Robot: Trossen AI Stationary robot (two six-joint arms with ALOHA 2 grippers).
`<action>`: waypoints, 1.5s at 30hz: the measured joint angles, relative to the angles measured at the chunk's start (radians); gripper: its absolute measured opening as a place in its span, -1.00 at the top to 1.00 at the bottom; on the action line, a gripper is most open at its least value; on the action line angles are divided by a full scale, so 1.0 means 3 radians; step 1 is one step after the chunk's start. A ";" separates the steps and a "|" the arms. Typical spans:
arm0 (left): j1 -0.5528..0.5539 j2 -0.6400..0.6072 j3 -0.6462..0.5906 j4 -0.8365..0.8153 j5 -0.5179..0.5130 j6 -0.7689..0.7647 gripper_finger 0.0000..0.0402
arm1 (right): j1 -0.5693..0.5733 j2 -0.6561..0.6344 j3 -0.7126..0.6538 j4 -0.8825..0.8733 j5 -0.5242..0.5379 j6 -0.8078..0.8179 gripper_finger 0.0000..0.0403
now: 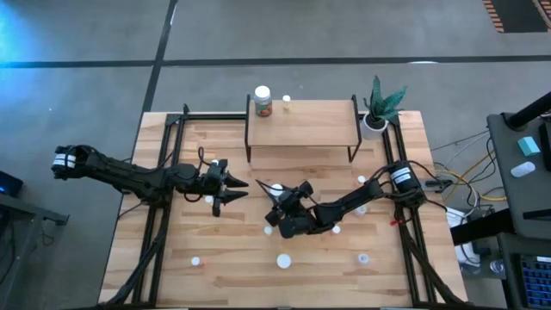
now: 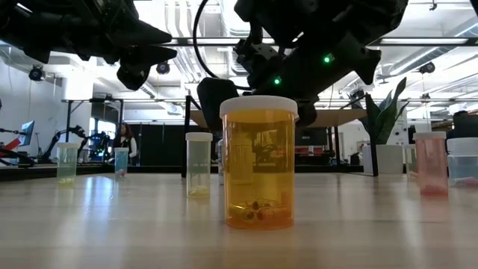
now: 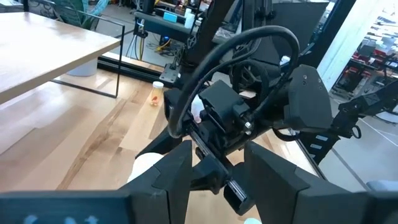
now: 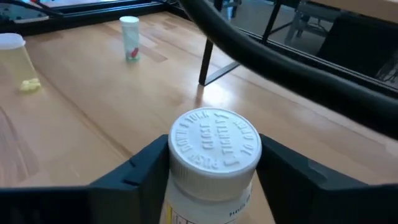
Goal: Pick and place medicine bottles onto shelf by color
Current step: Put the white pill bottle on the shelf
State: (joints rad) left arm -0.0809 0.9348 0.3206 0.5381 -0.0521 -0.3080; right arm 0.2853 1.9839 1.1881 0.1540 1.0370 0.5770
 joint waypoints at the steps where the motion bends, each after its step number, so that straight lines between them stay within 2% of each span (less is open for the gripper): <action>1: 0.0000 0.0000 0.0000 0.0000 0.0000 0.0000 0.36 | -0.0006 0.0000 0.0000 0.0004 -0.0016 -0.0029 0.07; 7: 0.0001 0.0000 0.0000 -0.0001 0.0000 0.0000 0.36 | -0.0035 -0.0123 -0.0006 0.0021 -0.0312 -0.0364 0.08; 12: 0.0001 0.0000 0.0000 -0.0003 -0.0001 0.0001 0.36 | -0.0029 -0.0577 -0.0006 -0.0050 -0.0620 -0.0877 0.08; 16: 0.0001 0.0000 0.0000 -0.0004 -0.0001 0.0001 0.36 | -0.0029 -0.1143 -0.0031 -0.0451 -0.0503 -0.0980 0.05; 20: 0.0000 0.0000 0.0000 -0.0001 -0.0001 0.0001 0.36 | -0.0125 -0.1667 -0.0073 -0.0562 -0.0169 -0.1380 0.06; 23: -0.0001 0.0000 0.0000 -0.0001 -0.0001 0.0001 0.36 | -0.0426 -0.1975 -0.0075 -0.0543 -0.0162 -0.1689 0.06; 26: 0.0000 0.0000 0.0000 0.0005 -0.0001 0.0002 0.36 | -0.0908 -0.2126 -0.0078 -0.0536 -0.0413 -0.1845 0.06; 32: 0.0001 0.0000 0.0000 0.0007 -0.0002 0.0003 0.36 | -0.2058 -0.1989 -0.0091 -0.0548 -0.1643 -0.1789 0.06; 35: 0.0000 0.0000 0.0000 0.0011 -0.0003 0.0003 0.36 | -0.2466 -0.1890 -0.0092 -0.0499 -0.2010 -0.1693 0.06; 39: -0.0001 0.0000 0.0000 0.0011 -0.0003 0.0022 0.36 | -0.2707 -0.1815 -0.0092 -0.0407 -0.2260 -0.1653 0.06; 45: 0.0000 0.0000 0.0000 0.0017 -0.0003 0.0024 0.36 | -0.2742 -0.1691 -0.0092 -0.0369 -0.2272 -0.1750 0.06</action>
State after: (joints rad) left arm -0.0808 0.9348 0.3206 0.5430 -0.0528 -0.3009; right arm -0.5373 1.4764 1.1606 0.0432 0.3553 0.0520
